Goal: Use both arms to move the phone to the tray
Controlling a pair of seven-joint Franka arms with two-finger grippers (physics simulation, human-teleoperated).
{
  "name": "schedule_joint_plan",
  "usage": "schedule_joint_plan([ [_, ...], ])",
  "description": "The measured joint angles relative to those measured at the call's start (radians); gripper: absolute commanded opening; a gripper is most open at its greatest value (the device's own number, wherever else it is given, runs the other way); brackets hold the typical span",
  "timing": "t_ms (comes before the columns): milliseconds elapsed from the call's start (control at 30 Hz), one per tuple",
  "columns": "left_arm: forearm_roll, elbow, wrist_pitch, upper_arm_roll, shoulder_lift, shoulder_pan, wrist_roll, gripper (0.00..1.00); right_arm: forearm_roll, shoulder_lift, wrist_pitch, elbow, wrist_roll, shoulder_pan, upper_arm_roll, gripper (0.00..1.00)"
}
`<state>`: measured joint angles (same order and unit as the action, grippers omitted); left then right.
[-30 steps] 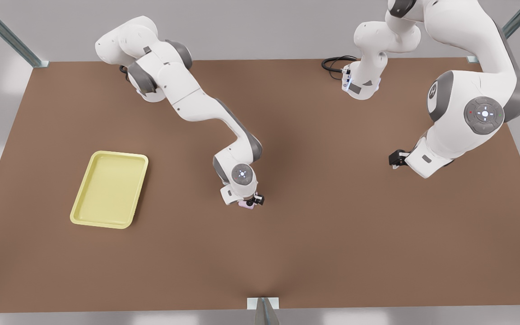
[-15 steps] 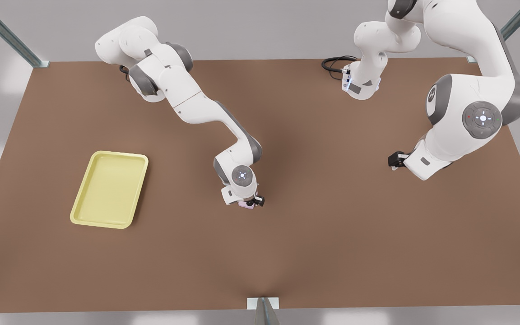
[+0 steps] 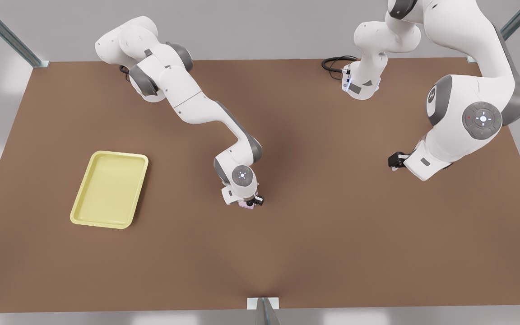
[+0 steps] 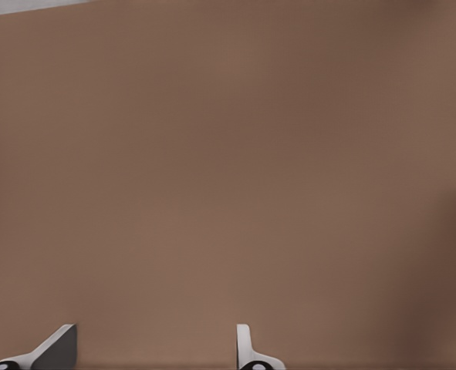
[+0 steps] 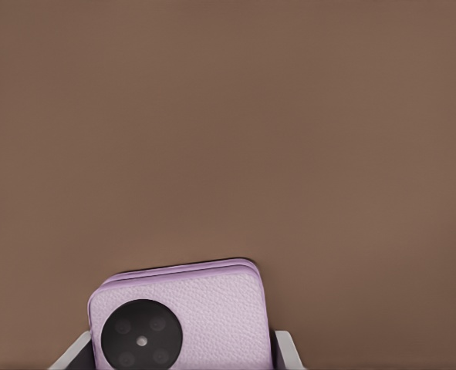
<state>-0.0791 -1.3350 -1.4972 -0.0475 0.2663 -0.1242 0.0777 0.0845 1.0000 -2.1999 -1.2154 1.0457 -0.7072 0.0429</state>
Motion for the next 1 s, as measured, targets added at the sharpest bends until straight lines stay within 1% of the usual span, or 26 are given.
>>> schedule_joint_plan([
  [67,0.000,0.000,-0.001,0.000,0.000,0.000,0.000,1.00,0.000,0.000,0.000,0.000,-0.002,0.001,0.000,0.83],
  [100,0.000,0.000,-0.001,0.000,0.000,0.000,-0.001,1.00,0.000,-0.001,-0.001,0.000,-0.003,0.002,0.000,0.80],
  [567,0.001,0.002,-0.002,0.000,0.008,0.000,-0.003,1.00,0.002,-0.042,-0.002,-0.032,-0.024,0.015,0.000,0.80],
  [700,0.006,0.002,-0.001,0.000,0.006,0.000,-0.003,1.00,0.000,-0.160,-0.003,-0.165,-0.046,0.059,-0.002,0.80],
  [767,0.008,0.002,-0.001,0.000,0.005,-0.001,-0.003,1.00,0.000,-0.264,-0.003,-0.290,-0.072,0.117,-0.002,0.80],
  [867,0.010,0.002,0.000,0.000,0.004,-0.002,-0.003,1.00,0.000,-0.425,-0.015,-0.505,-0.141,0.242,-0.001,0.80],
  [1000,0.011,0.002,0.000,0.000,0.005,-0.002,-0.002,1.00,0.000,-0.566,-0.030,-0.701,-0.289,0.479,-0.001,0.80],
])
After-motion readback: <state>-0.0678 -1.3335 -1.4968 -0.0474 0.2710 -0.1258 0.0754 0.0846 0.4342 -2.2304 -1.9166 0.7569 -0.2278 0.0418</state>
